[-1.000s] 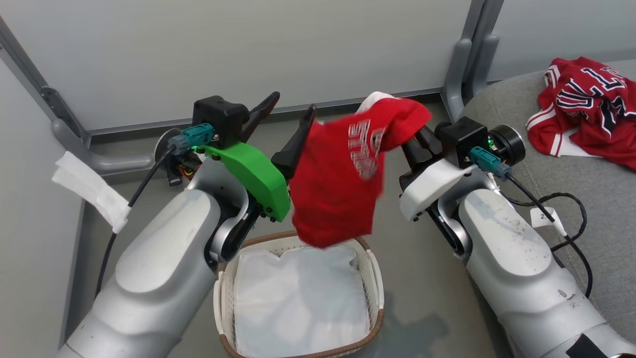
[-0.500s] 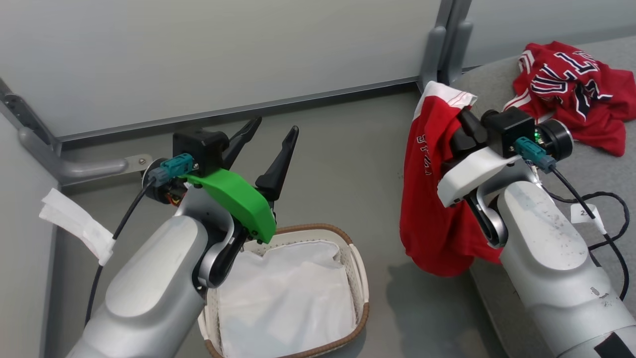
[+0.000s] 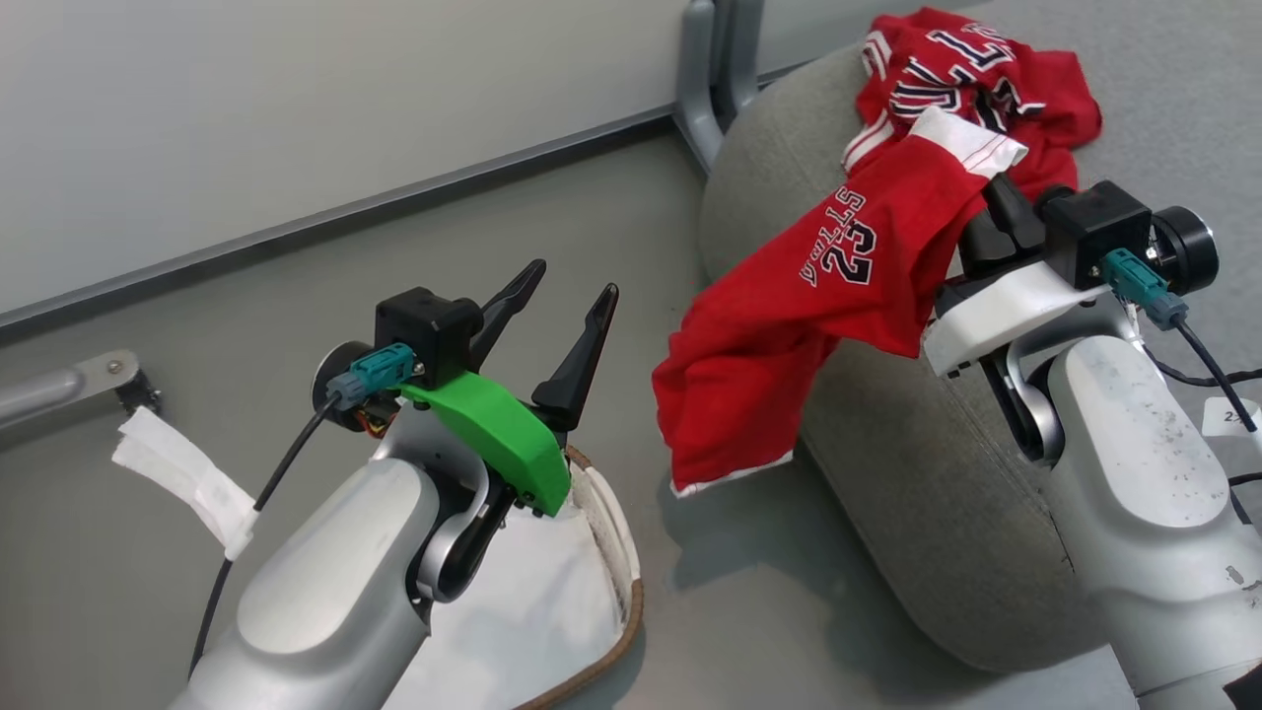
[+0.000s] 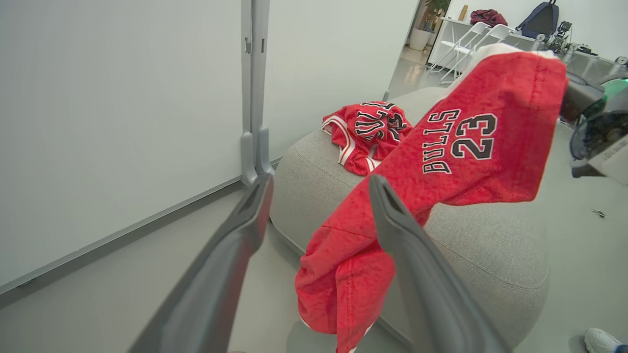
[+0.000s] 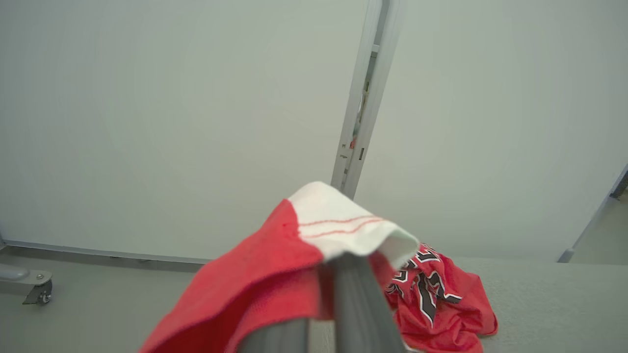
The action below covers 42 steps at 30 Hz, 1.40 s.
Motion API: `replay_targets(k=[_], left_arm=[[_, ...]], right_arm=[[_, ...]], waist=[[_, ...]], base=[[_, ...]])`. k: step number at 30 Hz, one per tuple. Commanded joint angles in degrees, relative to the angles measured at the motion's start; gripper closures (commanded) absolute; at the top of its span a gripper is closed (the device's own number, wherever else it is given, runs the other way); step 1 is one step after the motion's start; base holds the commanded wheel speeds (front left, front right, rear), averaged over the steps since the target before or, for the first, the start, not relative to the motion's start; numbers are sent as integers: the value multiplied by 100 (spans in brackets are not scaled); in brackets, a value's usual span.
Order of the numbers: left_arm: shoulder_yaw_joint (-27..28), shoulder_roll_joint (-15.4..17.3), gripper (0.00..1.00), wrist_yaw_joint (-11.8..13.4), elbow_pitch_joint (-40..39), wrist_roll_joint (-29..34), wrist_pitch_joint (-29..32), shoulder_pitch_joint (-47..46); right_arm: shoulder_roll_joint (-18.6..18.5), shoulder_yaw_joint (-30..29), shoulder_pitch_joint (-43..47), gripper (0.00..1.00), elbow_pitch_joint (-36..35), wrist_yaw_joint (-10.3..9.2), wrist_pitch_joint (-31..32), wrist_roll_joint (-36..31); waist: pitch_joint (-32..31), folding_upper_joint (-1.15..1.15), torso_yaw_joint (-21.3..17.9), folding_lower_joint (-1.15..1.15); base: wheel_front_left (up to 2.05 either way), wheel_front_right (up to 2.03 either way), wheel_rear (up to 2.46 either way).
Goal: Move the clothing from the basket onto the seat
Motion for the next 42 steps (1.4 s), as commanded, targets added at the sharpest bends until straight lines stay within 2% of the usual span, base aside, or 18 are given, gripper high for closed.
replay_targets(k=[1, 6, 12, 18, 23, 31, 42], left_arm=[[-7, -2, 0, 14, 19, 78, -18, -35], [-94, -15, 0, 5, 81, 158, -49, -154], [-179, -77, 0, -10, 148, 201, -62, -231], [-298, -155, 0, -29, 143, 304, -78, -318], [-361, -209, 0, -23, 122, 376, -125, -359], [-500, -247, 0, 25, -51, 507, -176, -437], [-710, -372, 0, 27, -415, 694, -183, -590]], right_arm=[[9, -38, 3, 100, -60, -6, -28, -27], [27, -85, 3, 100, -169, -6, -28, -28], [-17, -196, 60, 100, -241, -6, -27, -36], [-71, -328, 28, 100, -225, -6, -27, 1], [-216, -308, -357, 100, -93, -6, 36, 45], [-947, -319, -1726, 100, 76, -6, 423, 70], [-2525, -571, -3797, 100, 156, -7, 1543, 65]], waist=[[328, 0, -515, 0], [494, 0, -825, 0], [612, 0, -970, 0], [741, 0, -883, 0], [888, 0, -685, 0], [1157, 0, -251, 0], [1625, 0, 524, 0]], base=[[0, 0, 0], [0, 0, 0], [0, 0, 0], [0, 0, 0], [0, 0, 0], [0, 0, 0], [0, 0, 0]])
